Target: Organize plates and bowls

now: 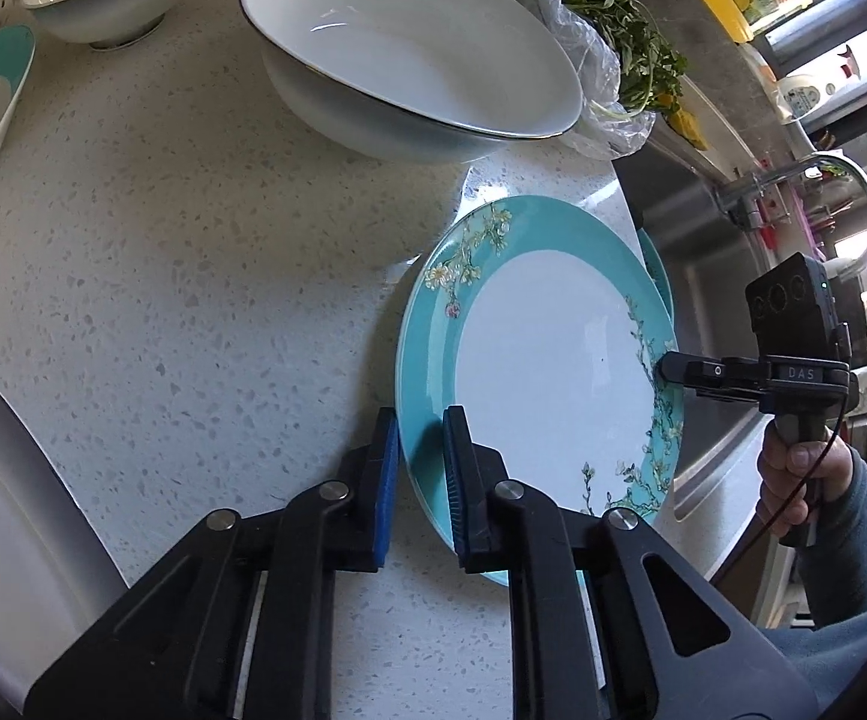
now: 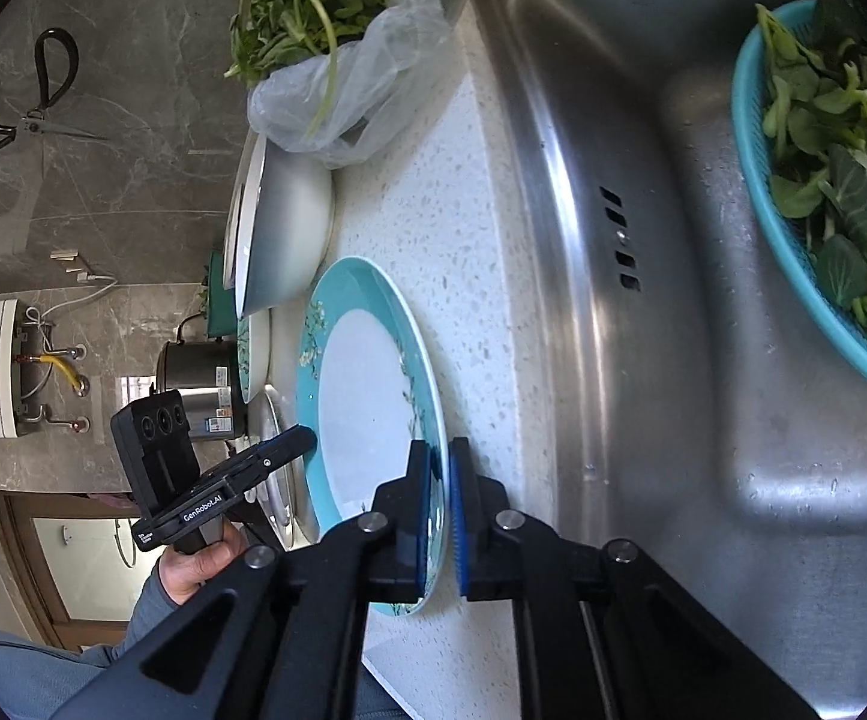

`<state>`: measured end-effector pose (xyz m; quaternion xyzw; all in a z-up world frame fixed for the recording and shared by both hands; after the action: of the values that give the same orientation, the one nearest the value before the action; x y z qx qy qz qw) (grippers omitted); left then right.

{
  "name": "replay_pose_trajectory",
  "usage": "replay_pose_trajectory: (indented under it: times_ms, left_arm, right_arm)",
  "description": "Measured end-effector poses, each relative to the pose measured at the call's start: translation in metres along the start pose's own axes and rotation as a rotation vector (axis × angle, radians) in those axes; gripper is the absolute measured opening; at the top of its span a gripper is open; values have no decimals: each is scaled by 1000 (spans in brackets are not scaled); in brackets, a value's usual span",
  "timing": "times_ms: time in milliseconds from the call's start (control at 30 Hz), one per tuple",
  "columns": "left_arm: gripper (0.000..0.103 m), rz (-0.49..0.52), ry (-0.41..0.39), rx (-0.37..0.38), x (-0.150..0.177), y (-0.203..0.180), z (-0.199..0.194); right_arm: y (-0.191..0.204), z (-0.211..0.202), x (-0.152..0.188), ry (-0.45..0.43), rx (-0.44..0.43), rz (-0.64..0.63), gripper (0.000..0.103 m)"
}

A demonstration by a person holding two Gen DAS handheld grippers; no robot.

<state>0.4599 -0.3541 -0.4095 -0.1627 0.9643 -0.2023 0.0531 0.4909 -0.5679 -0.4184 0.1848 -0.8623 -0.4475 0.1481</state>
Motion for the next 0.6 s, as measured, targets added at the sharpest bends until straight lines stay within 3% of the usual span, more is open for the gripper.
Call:
replay_pose_trajectory:
  times_ms: [200, 367, 600]
  left_arm:
    - [12, 27, -31, -3, 8, -13, -4]
    - [12, 33, -86, 6, 24, -17, -30]
    - [12, -70, -167, 1, 74, 31, -91]
  right_arm:
    - [9, -7, 6, -16, 32, -26, 9]
    - [30, -9, 15, -24, 62, -60, 10]
    - [98, 34, 22, 41, 52, -171, 10]
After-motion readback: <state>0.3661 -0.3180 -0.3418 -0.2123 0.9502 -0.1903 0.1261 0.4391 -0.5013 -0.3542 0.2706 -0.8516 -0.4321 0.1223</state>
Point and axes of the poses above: each gripper's, at about its wrist camera, not at the fingertips, and z roughly the way its jaws point, y to its left, x to its underside, the point moved 6 cm from there along z, roughly the way its jaws point, and after that the axes turned 10 degrees about y, right-handed, at the moved point
